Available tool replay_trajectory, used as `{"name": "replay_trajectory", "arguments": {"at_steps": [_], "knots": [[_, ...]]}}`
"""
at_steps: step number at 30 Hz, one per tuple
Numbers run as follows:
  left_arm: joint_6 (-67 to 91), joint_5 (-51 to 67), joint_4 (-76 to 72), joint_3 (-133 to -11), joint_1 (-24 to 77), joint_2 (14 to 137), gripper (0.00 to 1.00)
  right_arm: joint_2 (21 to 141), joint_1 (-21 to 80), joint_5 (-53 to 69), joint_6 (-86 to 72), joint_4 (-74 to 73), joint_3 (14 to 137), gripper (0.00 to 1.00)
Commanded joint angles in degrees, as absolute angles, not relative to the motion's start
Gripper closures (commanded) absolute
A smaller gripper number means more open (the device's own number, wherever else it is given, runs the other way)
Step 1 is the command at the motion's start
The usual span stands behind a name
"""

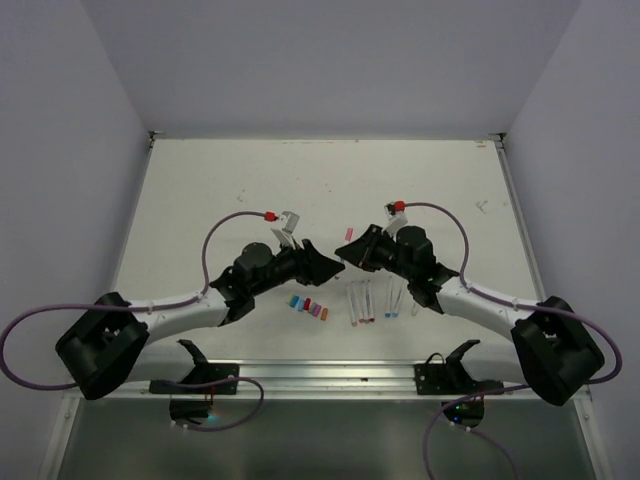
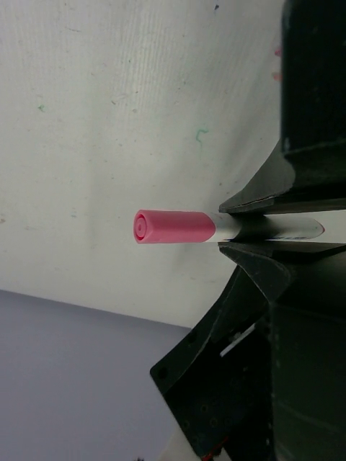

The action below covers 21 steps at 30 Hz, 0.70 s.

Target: Open the pen caps

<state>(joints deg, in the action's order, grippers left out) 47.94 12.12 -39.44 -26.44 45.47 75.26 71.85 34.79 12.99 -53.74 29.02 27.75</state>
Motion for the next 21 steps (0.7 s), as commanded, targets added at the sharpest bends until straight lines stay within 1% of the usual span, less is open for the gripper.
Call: {"name": "replay_trajectory", "arguments": {"at_steps": [1, 2, 5, 8, 13, 17, 21], "knots": [[43.26, 6.69, -32.10, -27.50, 45.70, 68.22, 0.33, 69.62, 34.89, 13.01, -44.93, 18.56, 32.25, 1.00], [42.55, 4.77, -28.25, -27.77, 45.70, 66.99, 0.32, 69.44, 34.89, 13.01, -44.30, 17.76, 32.43, 1.00], [40.70, 1.07, -23.05, -28.82, 45.70, 63.29, 0.27, 68.21, 34.89, 13.53, -42.29, 14.77, 32.87, 1.00], [40.61, 0.18, -21.19, -29.00, 45.70, 60.83, 0.24, 66.89, 34.89, 13.89, -41.31, 12.93, 32.26, 1.00], [42.36, -3.51, -17.50, -28.31, 45.70, 57.58, 0.22, 64.78, 34.89, 13.97, -38.59, 8.00, 32.87, 1.00], [47.02, -13.51, -8.63, -27.60, 45.70, 52.92, 0.22, 62.58, 34.89, 14.14, -36.04, 5.28, 32.87, 1.00], [45.89, -14.24, -9.92, -27.51, 45.62, 49.40, 0.22, 61.52, 34.89, 18.35, -33.40, 1.69, 32.69, 1.00]]}}
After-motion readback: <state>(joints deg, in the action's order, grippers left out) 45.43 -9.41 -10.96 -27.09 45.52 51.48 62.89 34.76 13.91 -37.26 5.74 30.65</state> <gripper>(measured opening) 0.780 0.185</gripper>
